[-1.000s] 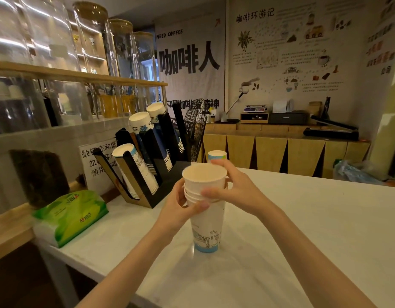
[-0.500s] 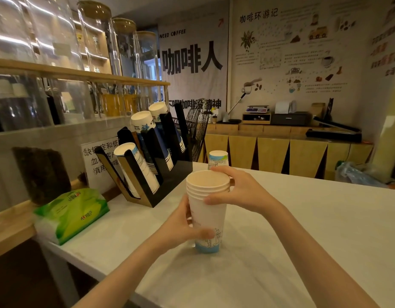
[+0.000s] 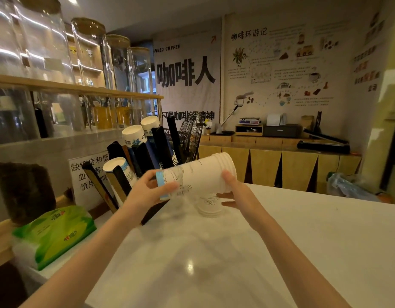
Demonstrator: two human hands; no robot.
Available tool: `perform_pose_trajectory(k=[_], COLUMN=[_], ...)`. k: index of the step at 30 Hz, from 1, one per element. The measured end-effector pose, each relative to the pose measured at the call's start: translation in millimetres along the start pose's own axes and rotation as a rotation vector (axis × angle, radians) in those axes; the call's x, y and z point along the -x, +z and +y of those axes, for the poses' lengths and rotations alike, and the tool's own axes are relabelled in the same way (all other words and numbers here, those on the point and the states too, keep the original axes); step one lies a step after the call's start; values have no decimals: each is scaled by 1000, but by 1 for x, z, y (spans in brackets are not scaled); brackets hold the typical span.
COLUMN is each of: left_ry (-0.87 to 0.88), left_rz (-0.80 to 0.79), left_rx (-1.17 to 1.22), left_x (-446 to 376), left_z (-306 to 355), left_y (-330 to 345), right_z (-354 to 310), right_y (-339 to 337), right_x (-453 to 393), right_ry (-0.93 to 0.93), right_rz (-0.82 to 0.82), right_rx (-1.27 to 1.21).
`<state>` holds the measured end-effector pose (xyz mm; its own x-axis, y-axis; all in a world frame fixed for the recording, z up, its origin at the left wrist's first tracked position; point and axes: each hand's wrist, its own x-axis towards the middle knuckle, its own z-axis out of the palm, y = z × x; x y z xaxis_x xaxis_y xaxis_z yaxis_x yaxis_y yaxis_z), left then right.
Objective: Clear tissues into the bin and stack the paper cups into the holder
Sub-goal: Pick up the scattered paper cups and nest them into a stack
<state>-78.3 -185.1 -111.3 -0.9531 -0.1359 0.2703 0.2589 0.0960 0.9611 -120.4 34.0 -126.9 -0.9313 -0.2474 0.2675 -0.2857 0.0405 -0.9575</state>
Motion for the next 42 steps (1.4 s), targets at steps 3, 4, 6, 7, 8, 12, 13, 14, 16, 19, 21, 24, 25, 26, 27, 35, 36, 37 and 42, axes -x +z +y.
perform_pose_trajectory(k=[3,4,6,7,8,12,13,14,16,19,21,24,25,26,27,35,36,37,42], left_ry=[45,64,127,170,221,453,501,539,582,609,625,616,600,578,555,305,297,292,204], left_rz=[85,109,132,135,139,162,159,155,139,132,120,96,92,86,78,-84,-92,-99,-181], left_rx=[57,46,-7,-48,-97,-347,-399,-443,-502,-561,-599,-626,-629,-628,-627,-725,-725,-728,-798], left_x=[-22,-30,-47,-54,-61,-80,-83,-86,-91,-100,-106,-117,-121,-125,-128,-156,-157,-158,-163], left_z=[23,32,48,56,63,88,90,91,91,87,83,72,67,63,58,33,31,29,9], left_y=[3,4,8,12,15,32,37,42,49,55,56,58,59,59,60,60,62,63,76], right_z=[3,3,2,2,1,3,5,7,13,13,12,15,17,20,20,19,19,20,29], right_y=[10,12,15,17,19,24,24,25,24,20,19,18,17,16,14,6,3,0,-2], right_x=[-9,-13,-23,-28,-34,-55,-58,-62,-68,-76,-78,-78,-78,-79,-78,-74,-76,-76,-78], right_ry=[63,66,30,5,-17,-65,-73,-79,-67,47,142,192,208,227,260,545,578,612,715], right_rz=[-13,-5,45,83,126,312,342,364,368,299,252,220,213,216,217,249,262,272,234], right_rx=[-32,-36,-72,-100,-131,-288,-313,-317,-289,-299,-385,-452,-488,-547,-632,-945,-950,-948,-797])
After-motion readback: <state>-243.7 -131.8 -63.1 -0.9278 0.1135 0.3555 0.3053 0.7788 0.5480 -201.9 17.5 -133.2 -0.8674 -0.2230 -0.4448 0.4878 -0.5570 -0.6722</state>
